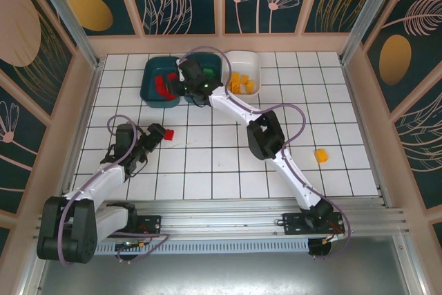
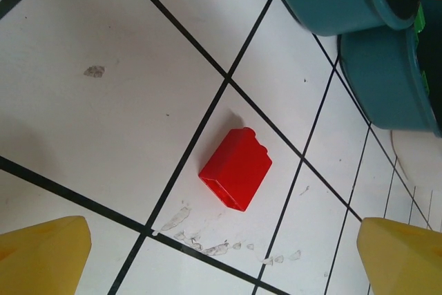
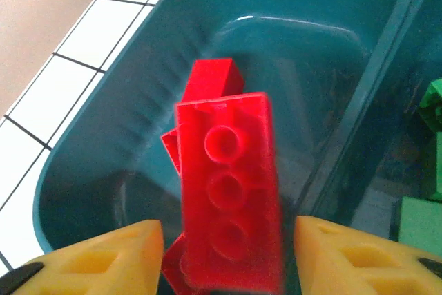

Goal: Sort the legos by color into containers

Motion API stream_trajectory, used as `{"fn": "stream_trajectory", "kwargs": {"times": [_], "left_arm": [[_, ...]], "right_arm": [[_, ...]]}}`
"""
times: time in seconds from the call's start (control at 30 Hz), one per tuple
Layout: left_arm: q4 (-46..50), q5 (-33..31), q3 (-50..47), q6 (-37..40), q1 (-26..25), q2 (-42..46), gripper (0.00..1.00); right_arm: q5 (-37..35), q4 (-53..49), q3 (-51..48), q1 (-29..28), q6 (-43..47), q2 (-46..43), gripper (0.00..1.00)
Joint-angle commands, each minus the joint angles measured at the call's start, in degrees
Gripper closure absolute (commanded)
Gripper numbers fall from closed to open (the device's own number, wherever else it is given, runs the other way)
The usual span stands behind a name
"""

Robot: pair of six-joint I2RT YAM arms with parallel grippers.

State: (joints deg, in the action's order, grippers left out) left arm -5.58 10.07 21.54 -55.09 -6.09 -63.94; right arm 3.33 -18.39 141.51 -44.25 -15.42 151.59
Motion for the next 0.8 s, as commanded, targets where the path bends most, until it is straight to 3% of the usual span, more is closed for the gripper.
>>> {"fn": "stream_trajectory", "kwargs": {"times": [0.0,0.33,0.6,0.77], "left_arm": [[0.8,0.7,2.1,3.0,0.4,-1.2,0.01],[3.3,-4.3,10.7,7.7,-0.5,-8.2,0.02],[9.7,-15.8,22.1,18.3,-8.3,-20.1,0.08],[13.6,-22.3,26.2,22.4,-12.8,-27.1,0.13]], "right_arm": [[-0.2,-2.0,2.1,-0.1,-0.2,-2.0,0.43],[-6.4,1.3,-13.3,0.6,-2.8,-17.1,0.43],[-8.9,19.4,-53.7,2.5,-10.4,-41.2,0.43],[-11.9,23.4,-72.3,5.4,-14.1,-53.3,0.43]]}}
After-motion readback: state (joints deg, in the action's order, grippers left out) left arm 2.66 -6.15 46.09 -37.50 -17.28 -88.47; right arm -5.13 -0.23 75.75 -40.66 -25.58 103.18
